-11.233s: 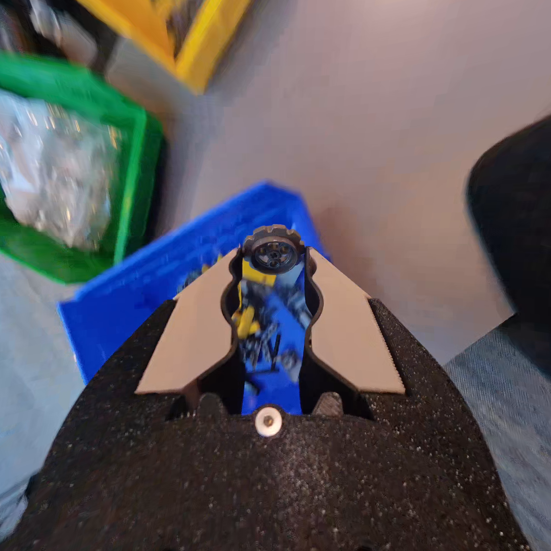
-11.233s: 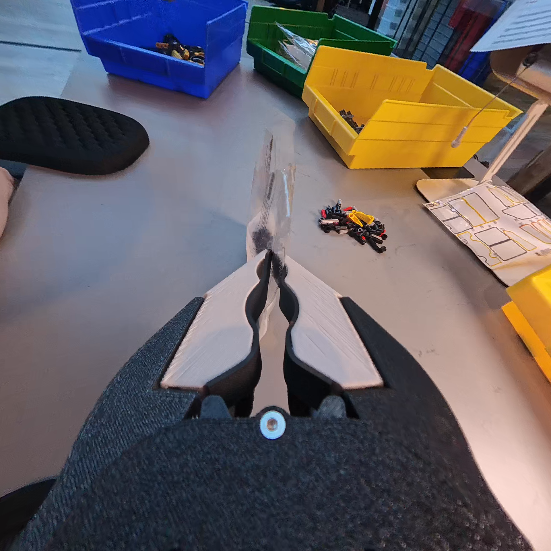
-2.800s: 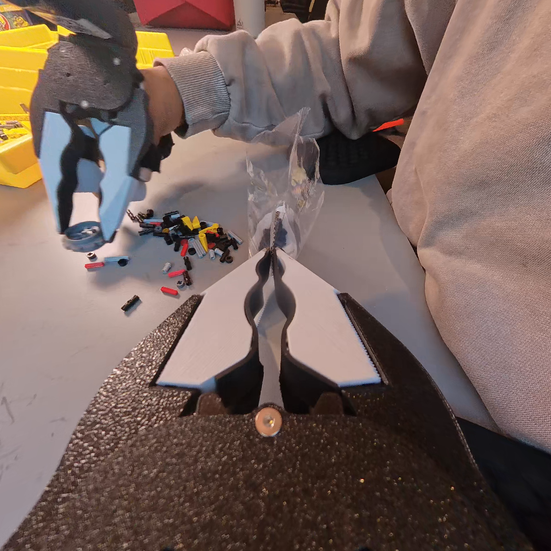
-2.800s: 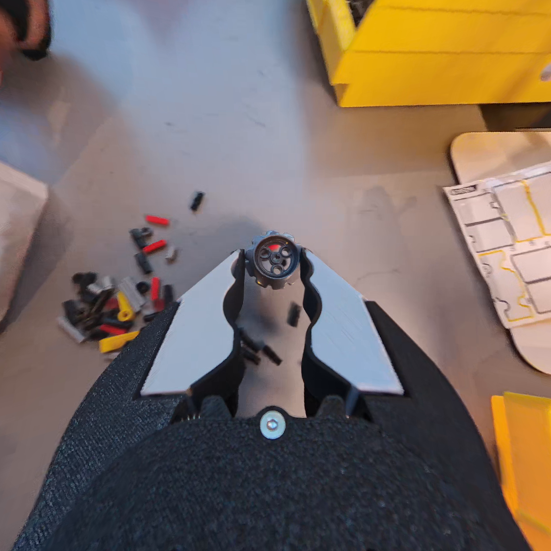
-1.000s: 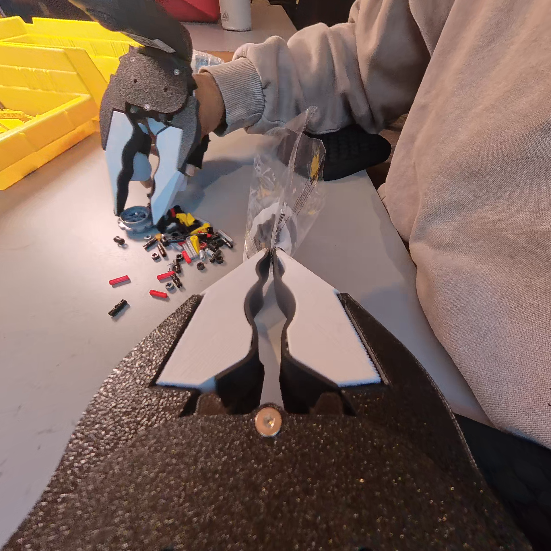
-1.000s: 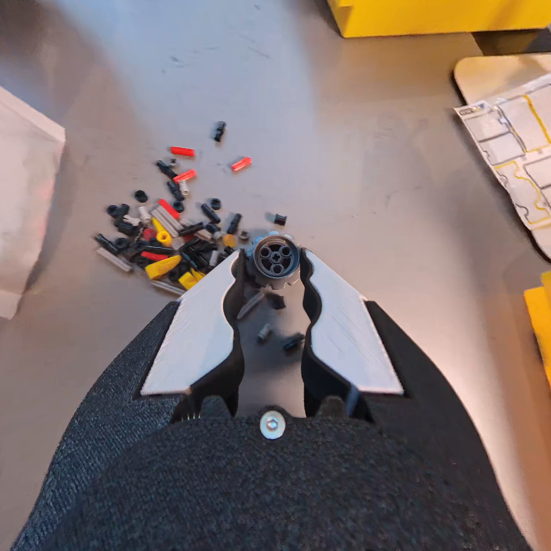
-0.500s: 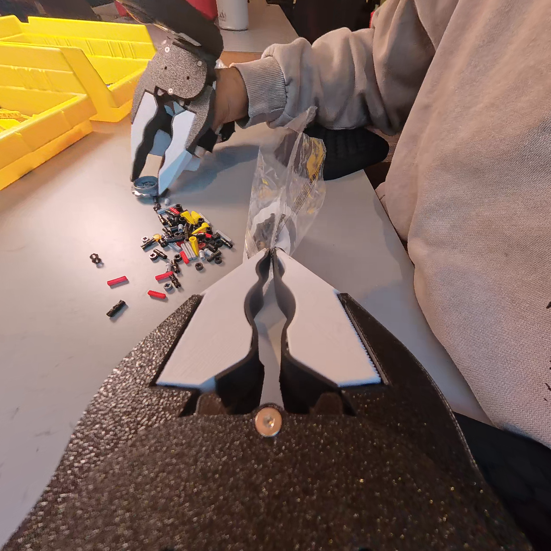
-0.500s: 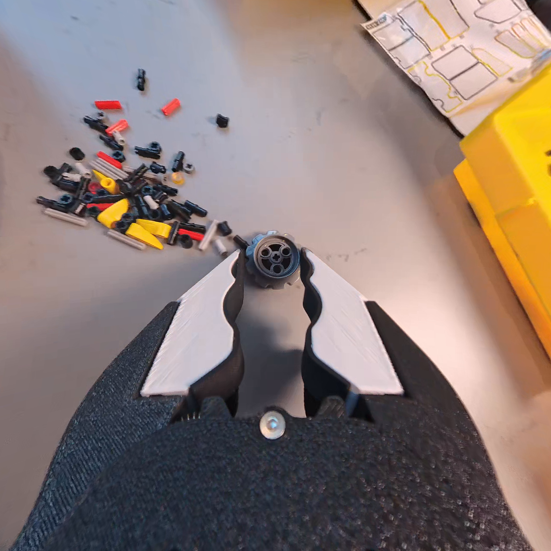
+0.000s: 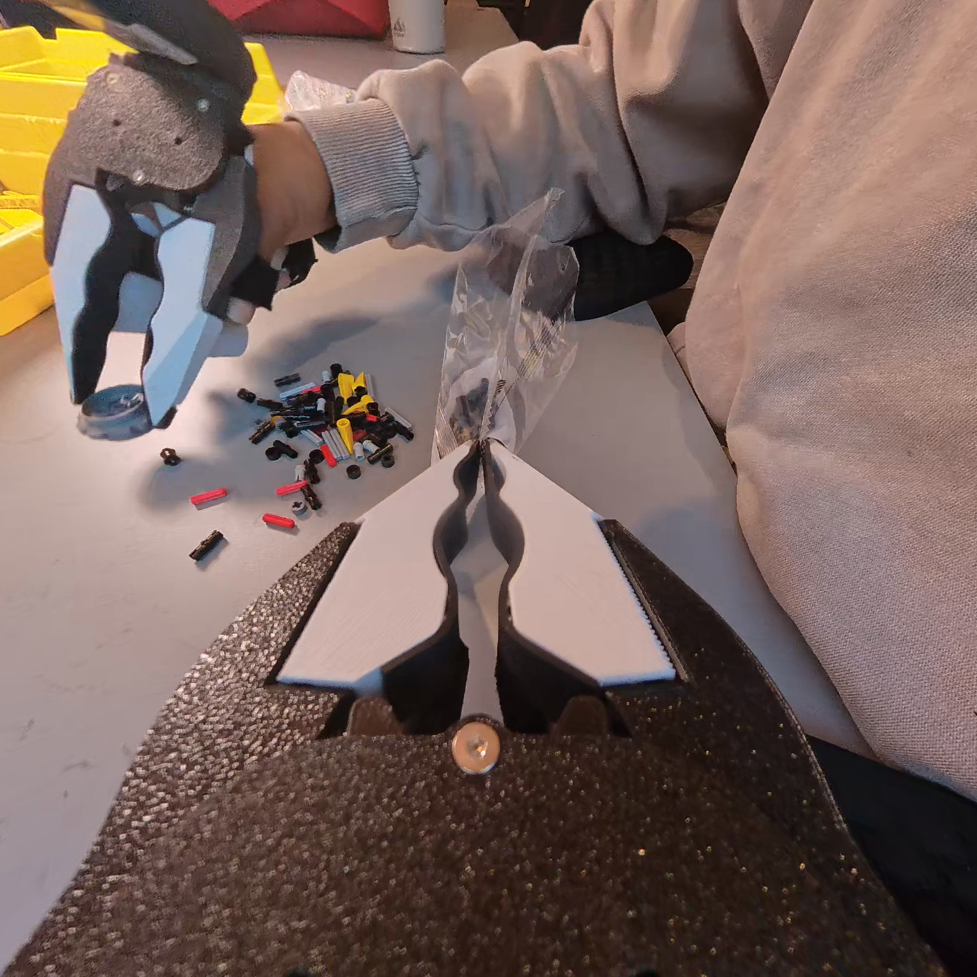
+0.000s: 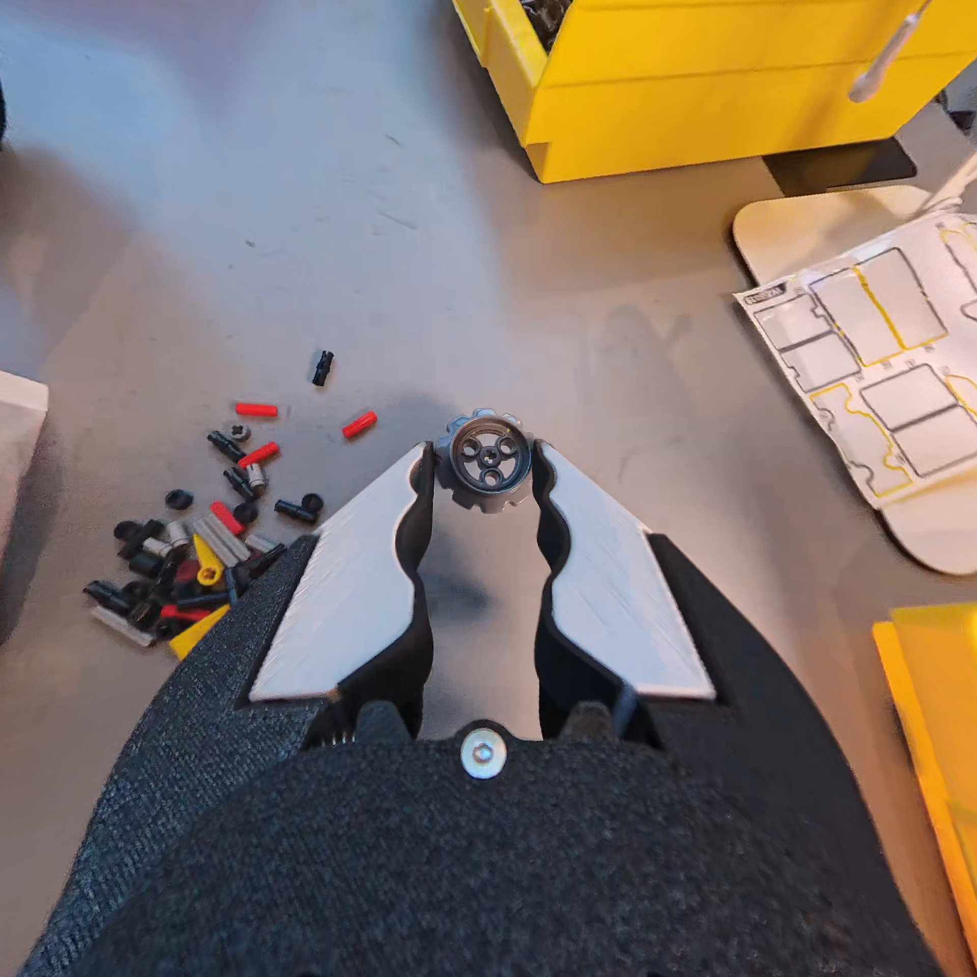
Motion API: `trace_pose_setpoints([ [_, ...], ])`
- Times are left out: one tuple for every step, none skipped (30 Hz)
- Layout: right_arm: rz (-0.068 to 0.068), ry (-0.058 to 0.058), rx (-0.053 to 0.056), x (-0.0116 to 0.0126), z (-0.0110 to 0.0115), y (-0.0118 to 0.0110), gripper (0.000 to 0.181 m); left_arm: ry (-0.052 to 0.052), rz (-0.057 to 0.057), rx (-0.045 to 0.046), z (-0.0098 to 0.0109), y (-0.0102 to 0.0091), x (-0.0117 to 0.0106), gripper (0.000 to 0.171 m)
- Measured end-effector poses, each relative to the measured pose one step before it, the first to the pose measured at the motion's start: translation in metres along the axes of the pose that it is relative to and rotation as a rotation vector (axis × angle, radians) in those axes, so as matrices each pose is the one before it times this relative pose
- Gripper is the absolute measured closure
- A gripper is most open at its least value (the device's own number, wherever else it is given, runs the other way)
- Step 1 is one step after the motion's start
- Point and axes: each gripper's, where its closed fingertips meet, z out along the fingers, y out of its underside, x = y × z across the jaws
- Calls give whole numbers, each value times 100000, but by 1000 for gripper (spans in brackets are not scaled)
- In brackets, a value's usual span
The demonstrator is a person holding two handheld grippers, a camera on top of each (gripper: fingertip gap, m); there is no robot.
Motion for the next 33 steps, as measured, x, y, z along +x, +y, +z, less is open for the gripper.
trace_pose_setpoints([
  [-2181,-831,-2820,11,803,132,145,-136,-20,-1,-13,5,-13,171],
  [-2749,-794,-2236,-172,564,210,145,-124,-41,16,-20,5,-15,171],
  [-1765,-2347,-930,-569,252,129,145,-95,40,-16,-18,9,-3,171],
  [-1422,-3128,-819,-835,-23,172,145,-40,138,-61,-25,17,7,171],
  [-2405,-2405,-754,-904,-214,238,145,60,141,-56,-12,11,16,171],
  [-3202,-2438,-426,-1007,-331,237,145,239,28,-45,13,11,27,171],
  [-2713,-3943,-6,-1214,-350,131,145,412,-127,-9,23,2,22,171],
  [-1821,-3459,980,-984,-271,-166,145,491,-250,34,38,2,23,171],
  [-926,-1256,2340,-379,-137,-574,145,406,-315,64,32,-11,2,171],
  [-8,-1041,3084,-3,0,-899,146,162,-330,110,26,-15,-35,171],
  [624,-162,3046,425,211,-1037,145,-126,-241,144,-12,-14,-45,171],
  [292,703,1855,736,483,-940,146,-463,-79,189,-20,-26,-63,171],
  [-523,201,295,705,749,-691,145,-689,72,167,-38,-15,-70,171],
  [-912,-708,-201,475,922,-518,145,-507,128,20,-20,6,-35,171],
  [-516,-947,-1001,344,1004,-287,145,-306,101,-46,-15,2,-9,171],
  [-552,-1718,-1631,65,928,-70,145,-221,44,-32,-19,11,-21,171],
  [-891,-2243,-1504,-251,737,2,145,-96,-33,-13,-13,-5,-15,171],
  [-1715,-2478,-1170,-574,462,20,145,23,-82,12,-21,16,-5,171],
  [-2270,-2265,-1280,-757,251,110,145,82,-45,9,-8,1,10,171],
  [-2214,-1352,33,-734,-35,-42,145,163,15,-30,-2,4,22,171],
  [-1928,-1609,-686,-829,-248,123,145,301,47,-98,17,16,39,171],
  [-1831,-1295,-695,-843,-343,242,146,405,76,-131,19,19,65,171],
  [-1618,-1068,-486,-866,-393,288,146,399,100,-138,32,16,58,171],
  [-1176,-1472,-367,-956,-426,329,145,394,89,-141,19,21,62,171],
  [-574,-1281,-376,-907,-452,358,145,286,91,-121,8,11,42,171],
  [-610,-977,-664,-823,-490,404,145,160,116,-95,10,19,32,171],
  [-602,-950,-627,-768,-498,397,146,78,146,-93,11,8,32,171],
  [-206,-1395,-752,-722,-477,393,146,30,167,-107,10,10,24,171],
  [187,-766,-192,-446,-433,261,145,6,116,-159,10,15,15,171],
  [679,1347,1503,156,-402,-63,145,-21,-1,-295,37,42,0,171],
  [2019,3041,2812,775,-370,-366,146,26,-67,-396,46,49,-2,171],
  [3033,3014,2903,1096,-253,-496,145,-4,-38,-355,57,40,-4,171],
  [2870,4587,2986,1528,-91,-565,145,-174,-1,-274,35,29,-21,171],
])
